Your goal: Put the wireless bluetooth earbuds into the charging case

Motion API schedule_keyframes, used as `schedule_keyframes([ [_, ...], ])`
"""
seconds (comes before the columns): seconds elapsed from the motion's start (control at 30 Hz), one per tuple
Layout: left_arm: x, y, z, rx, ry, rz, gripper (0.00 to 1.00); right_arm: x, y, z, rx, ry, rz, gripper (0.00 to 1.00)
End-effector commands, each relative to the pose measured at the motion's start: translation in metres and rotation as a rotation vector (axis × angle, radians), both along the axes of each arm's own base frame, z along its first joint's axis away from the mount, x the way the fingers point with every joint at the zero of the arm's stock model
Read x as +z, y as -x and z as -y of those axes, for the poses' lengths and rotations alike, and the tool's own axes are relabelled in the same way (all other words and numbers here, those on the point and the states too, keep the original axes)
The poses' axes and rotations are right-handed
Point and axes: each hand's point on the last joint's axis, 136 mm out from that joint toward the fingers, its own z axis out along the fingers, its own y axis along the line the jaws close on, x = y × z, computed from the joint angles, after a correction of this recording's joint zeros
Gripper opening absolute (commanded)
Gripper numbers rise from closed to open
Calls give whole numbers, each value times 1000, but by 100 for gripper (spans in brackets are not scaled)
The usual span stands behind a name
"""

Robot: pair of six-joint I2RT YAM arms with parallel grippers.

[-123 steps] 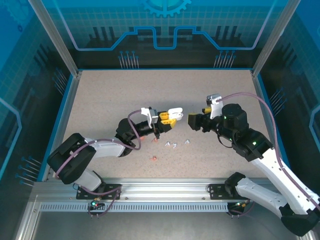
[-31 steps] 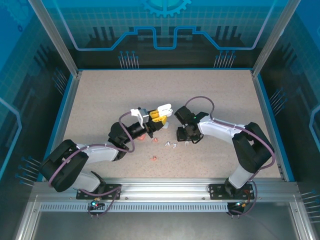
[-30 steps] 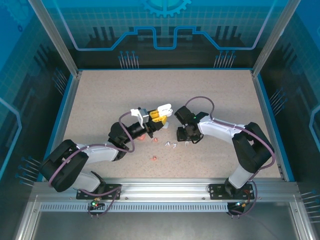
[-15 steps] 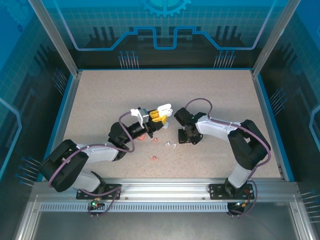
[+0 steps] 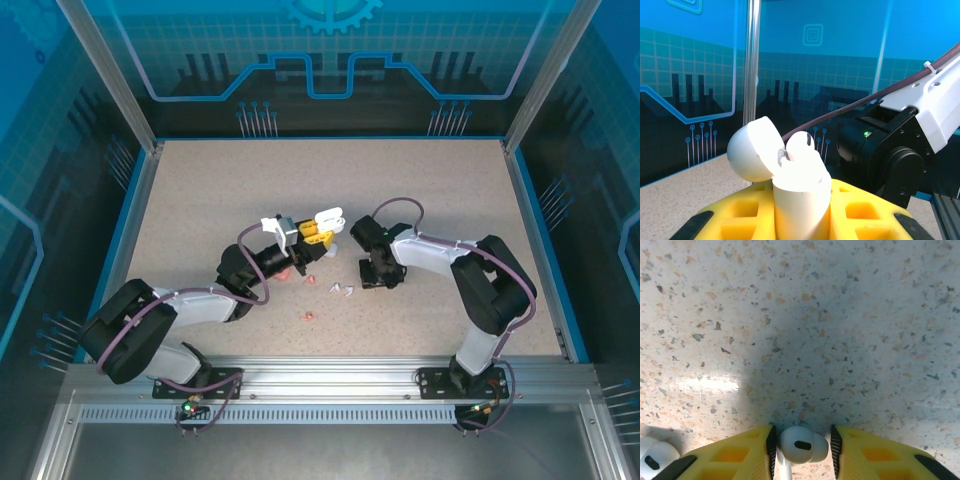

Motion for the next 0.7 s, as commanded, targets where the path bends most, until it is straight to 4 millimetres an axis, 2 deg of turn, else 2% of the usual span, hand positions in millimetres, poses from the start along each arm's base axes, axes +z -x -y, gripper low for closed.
schedule_keyframes([
  [0.0, 14, 0, -6, 22, 31, 46, 0, -10, 12, 2, 5, -3, -81, 34],
  [0.2, 13, 0, -6, 22, 28, 46, 0, -13, 16, 0, 12, -15, -100, 30],
  [0.37, 13, 0, -6, 21, 28, 46, 0, -5, 13, -2, 14, -36, -65, 28],
  [0.5, 10, 0, -6, 20, 25, 38, 0, 13, 4, -1, 20, -61, 32, 28],
  [0.67, 10, -2, -5, 17, 31, 25, 0, 53, -8, 1, 28, -114, 205, 28],
])
